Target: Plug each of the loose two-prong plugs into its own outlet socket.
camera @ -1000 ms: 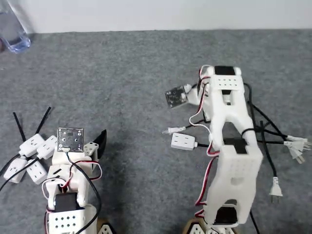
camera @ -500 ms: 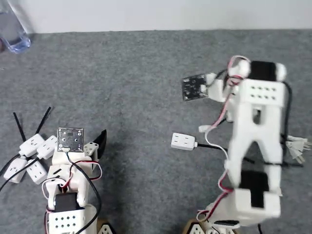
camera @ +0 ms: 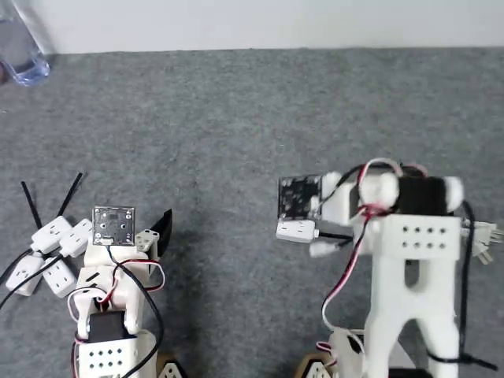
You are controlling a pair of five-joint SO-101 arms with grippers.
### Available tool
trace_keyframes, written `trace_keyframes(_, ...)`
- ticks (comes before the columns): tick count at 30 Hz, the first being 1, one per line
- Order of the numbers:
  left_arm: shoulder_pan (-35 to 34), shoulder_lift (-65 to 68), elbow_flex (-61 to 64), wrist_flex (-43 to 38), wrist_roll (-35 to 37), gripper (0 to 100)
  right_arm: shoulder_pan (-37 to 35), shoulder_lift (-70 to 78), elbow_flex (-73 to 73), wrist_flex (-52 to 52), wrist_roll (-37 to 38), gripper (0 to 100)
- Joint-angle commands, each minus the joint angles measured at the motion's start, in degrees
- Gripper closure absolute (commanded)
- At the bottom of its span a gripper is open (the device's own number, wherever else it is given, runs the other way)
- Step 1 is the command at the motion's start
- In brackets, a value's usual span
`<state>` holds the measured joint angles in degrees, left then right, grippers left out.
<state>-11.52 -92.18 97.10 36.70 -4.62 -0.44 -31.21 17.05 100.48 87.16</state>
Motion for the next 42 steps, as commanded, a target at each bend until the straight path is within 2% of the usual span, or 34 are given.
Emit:
trace_keyframes(1,0.4,-0.7,-0.3,-1.4,-0.4,70,-0.7,-3.8,5.7,2.2,-1.1,99.0)
trace_keyframes(9,0.4,-0.6,-0.3,-1.3,-0.4,70,-0.3,-4.3,20.7,-5.2,1.3,99.0)
trace_keyframes(12,0.4,-0.6,-0.3,-1.3,-0.4,70,3.4,-4.3,26.6,-12.4,3.3,99.0)
trace_keyframes(20,0.4,-0.5,-0.3,-1.6,-0.4,70,19.7,-4.1,34.7,-22.8,17.5,99.0)
trace_keyframes(29,0.4,-0.5,-0.3,-1.4,-0.4,70,21.2,1.5,40.4,-29.9,18.2,98.9)
trace_keyframes(31,0.4,-0.5,-0.3,-1.4,-0.4,70,20.0,4.1,40.3,-30.0,14.9,98.8)
trace_keyframes(35,0.4,-0.5,-0.3,-1.4,-0.4,70,15.5,4.4,40.3,-30.0,2.2,97.0)
trace_keyframes(42,1.7,-0.4,-0.3,-1.3,-0.4,70,1.5,-4.6,40.6,-30.3,-19.9,83.3)
